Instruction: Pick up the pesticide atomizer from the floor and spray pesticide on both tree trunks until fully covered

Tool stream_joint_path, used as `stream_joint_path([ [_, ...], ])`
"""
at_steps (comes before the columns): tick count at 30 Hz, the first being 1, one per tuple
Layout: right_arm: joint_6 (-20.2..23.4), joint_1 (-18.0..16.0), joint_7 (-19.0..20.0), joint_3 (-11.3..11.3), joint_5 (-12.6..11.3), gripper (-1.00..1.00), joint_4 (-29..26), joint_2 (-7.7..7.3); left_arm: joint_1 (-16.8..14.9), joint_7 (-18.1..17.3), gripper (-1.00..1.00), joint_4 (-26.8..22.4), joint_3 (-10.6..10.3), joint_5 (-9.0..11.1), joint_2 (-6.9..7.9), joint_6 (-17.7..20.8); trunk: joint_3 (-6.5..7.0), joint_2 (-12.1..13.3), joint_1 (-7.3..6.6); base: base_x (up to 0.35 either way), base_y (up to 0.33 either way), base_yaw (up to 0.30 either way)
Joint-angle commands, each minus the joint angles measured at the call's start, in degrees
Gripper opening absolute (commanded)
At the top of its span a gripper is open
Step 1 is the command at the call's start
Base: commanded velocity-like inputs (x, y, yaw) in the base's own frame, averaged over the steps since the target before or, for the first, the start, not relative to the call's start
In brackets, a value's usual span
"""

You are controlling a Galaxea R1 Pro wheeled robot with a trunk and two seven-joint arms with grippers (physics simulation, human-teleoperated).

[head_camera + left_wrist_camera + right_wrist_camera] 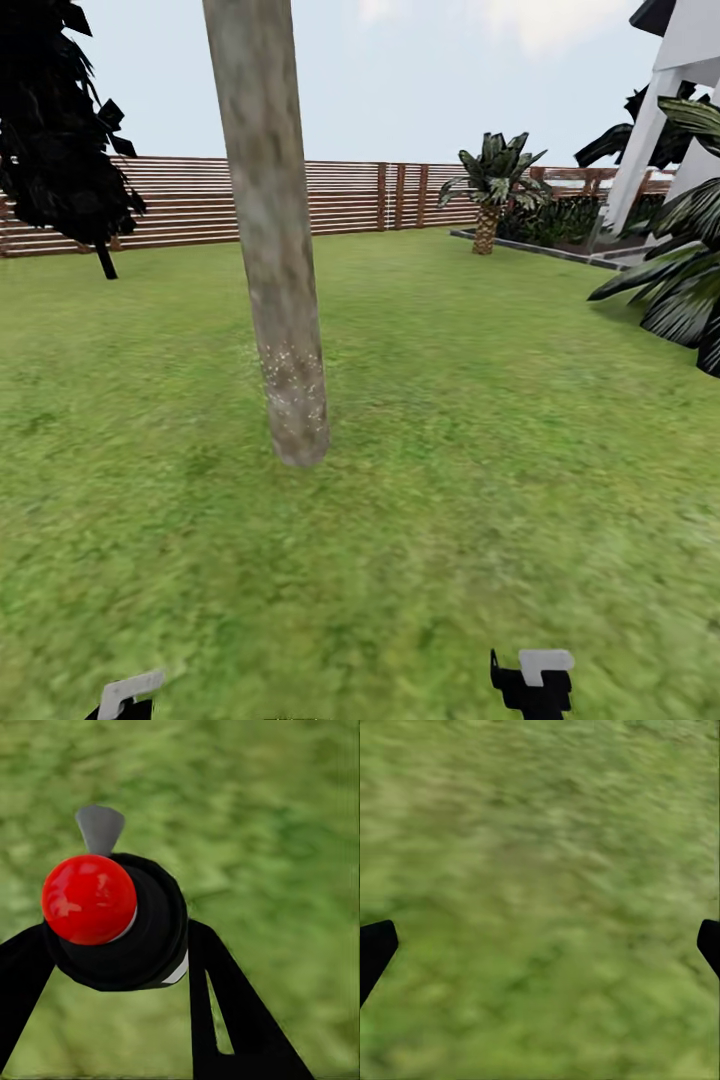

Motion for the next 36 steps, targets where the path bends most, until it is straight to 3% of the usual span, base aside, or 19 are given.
stream_joint_path([
  [1,0.0,0.0,0.0,0.0,0.0,1.00,0.0,0.06,0.0,0.0,-1.00,0.0,0.0,0.0,0.00,0.0,0.00,0.0,0.00,0.000,0.000,0.281],
  [10,0.0,0.0,0.0,0.0,0.0,1.00,0.0,0.05,0.0,-0.1,-1.00,0.0,0.0,-0.1,-0.11,0.0,0.00,0.0,0.00,0.000,0.000,0.281],
  [13,0.0,0.0,0.0,-0.1,-0.1,1.00,0.0,0.03,0.0,-0.7,-1.00,0.0,-0.1,-0.3,-1.04,-0.1,0.00,0.0,0.00,0.000,0.000,0.281],
  [36,0.0,0.0,0.0,0.0,0.0,1.00,0.0,0.12,0.0,-0.2,-1.00,0.0,-0.2,-0.3,-0.98,0.0,0.00,0.0,0.00,0.000,0.000,0.281],
])
